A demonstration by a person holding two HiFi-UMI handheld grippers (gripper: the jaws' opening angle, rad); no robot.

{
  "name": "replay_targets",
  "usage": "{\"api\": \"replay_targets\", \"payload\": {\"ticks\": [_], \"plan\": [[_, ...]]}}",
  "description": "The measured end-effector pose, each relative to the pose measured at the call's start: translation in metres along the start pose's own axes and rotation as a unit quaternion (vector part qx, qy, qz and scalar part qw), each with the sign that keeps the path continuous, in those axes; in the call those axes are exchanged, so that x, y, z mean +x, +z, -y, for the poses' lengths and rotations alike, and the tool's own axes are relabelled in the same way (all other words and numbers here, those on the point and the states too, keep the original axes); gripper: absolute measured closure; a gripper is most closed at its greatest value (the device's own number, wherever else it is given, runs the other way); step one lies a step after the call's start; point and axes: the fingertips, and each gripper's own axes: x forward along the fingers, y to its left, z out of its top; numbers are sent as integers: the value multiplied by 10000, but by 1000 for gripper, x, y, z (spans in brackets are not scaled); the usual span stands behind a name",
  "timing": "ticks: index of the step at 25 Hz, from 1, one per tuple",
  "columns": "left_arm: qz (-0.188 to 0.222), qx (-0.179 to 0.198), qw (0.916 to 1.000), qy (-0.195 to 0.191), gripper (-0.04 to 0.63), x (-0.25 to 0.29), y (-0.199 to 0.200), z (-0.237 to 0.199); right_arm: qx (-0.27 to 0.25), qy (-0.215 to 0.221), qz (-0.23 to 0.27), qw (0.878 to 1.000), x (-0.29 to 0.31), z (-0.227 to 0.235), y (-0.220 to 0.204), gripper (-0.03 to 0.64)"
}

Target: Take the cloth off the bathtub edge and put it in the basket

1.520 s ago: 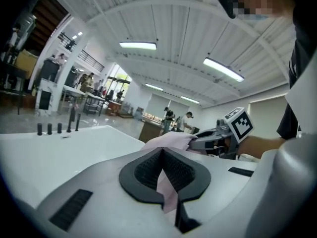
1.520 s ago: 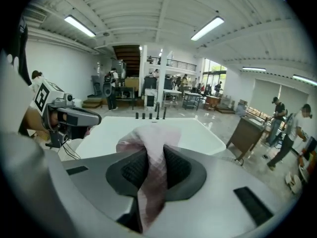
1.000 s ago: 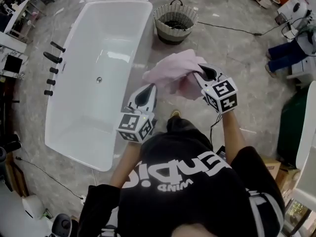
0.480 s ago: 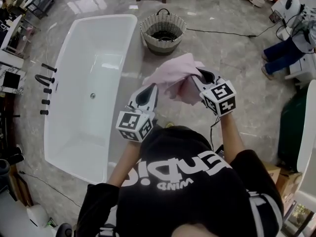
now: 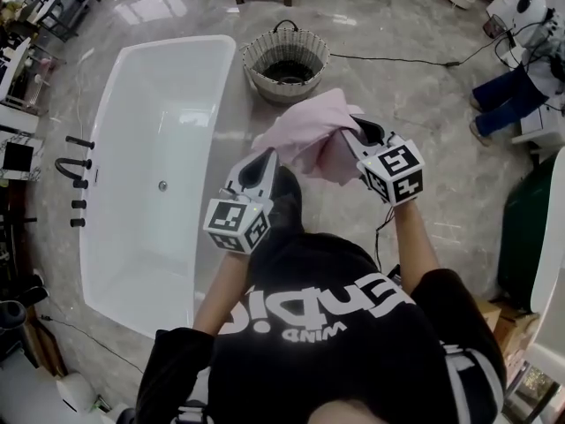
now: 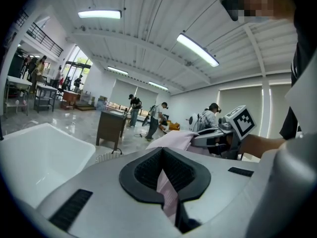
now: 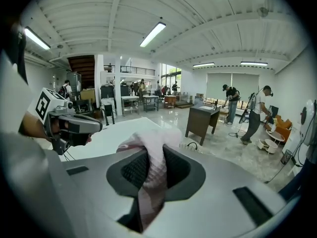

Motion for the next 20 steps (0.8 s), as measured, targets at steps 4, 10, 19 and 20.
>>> {"api": "replay_targets", "payload": {"ticks": [4, 10, 19, 20], "plan": [[-30, 1, 9999, -107, 581, 41, 12, -33, 108, -40, -19, 9999, 37, 30, 12, 555], [-41, -25, 9996, -284, 581, 111, 48, -81, 302, -169, 48, 9994, 91, 84, 48, 581], [-73, 0, 9986, -524, 581, 210, 101, -150, 343, -413, 347, 9980, 161, 172, 122, 581], [-60, 15, 9985, -547, 581, 221, 108, -156, 335, -440, 451, 9974, 166, 182, 136, 581]]}}
